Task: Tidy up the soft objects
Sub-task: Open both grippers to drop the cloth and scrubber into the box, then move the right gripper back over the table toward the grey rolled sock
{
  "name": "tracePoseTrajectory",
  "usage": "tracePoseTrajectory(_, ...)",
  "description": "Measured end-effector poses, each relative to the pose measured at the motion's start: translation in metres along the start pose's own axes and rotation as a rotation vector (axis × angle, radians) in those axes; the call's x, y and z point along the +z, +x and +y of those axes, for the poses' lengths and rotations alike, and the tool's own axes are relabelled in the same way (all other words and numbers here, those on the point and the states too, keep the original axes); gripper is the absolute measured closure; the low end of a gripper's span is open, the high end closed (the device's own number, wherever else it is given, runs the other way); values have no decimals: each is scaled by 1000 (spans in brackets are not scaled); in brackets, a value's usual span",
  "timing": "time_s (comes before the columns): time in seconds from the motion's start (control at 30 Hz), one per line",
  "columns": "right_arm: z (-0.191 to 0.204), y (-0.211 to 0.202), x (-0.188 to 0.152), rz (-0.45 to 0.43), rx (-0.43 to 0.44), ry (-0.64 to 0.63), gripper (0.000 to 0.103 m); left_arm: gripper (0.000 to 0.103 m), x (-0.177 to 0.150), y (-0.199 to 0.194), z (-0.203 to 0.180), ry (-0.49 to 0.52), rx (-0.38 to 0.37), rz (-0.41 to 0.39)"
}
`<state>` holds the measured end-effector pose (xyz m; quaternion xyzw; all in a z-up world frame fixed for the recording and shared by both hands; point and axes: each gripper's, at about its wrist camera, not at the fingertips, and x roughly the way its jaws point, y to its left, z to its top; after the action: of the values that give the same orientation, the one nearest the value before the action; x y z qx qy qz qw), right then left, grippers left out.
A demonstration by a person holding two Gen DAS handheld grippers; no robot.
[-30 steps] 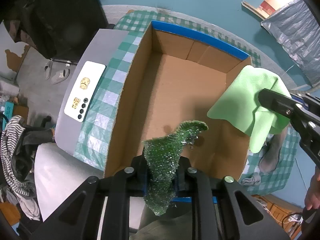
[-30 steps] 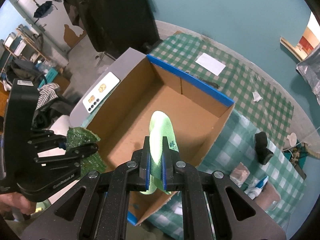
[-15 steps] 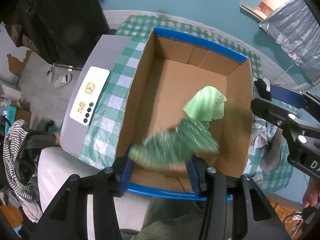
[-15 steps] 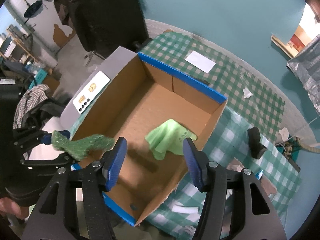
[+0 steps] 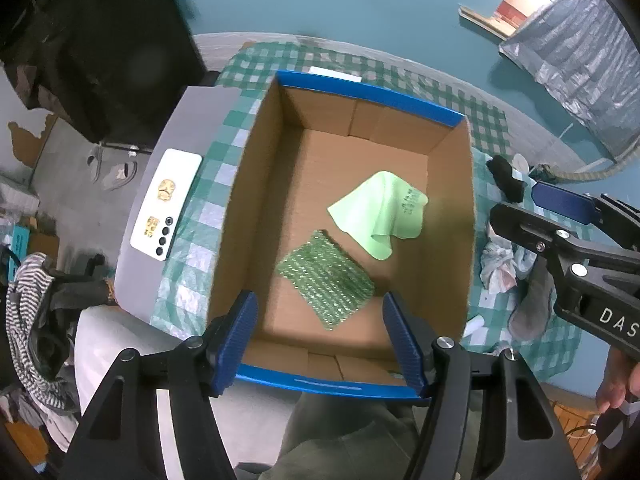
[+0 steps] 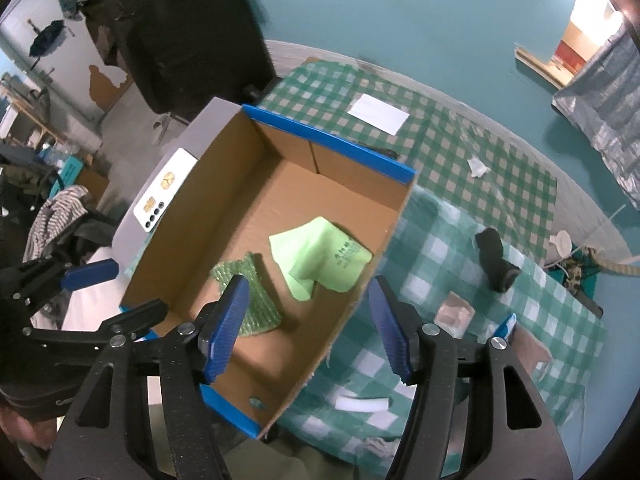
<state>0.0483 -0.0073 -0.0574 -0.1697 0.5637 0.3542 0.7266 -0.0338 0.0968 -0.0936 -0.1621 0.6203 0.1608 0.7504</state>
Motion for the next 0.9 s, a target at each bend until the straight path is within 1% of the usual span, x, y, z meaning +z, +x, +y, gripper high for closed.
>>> tracePoseTrajectory(0.57,-43,-13,-27,13,10,107,40,36,-1,0,-47,77,-13,4)
tracePoseTrajectory(0.9,-80,-22,-54,29,-8,170,40,36,-6,4,-81,144,-24,19)
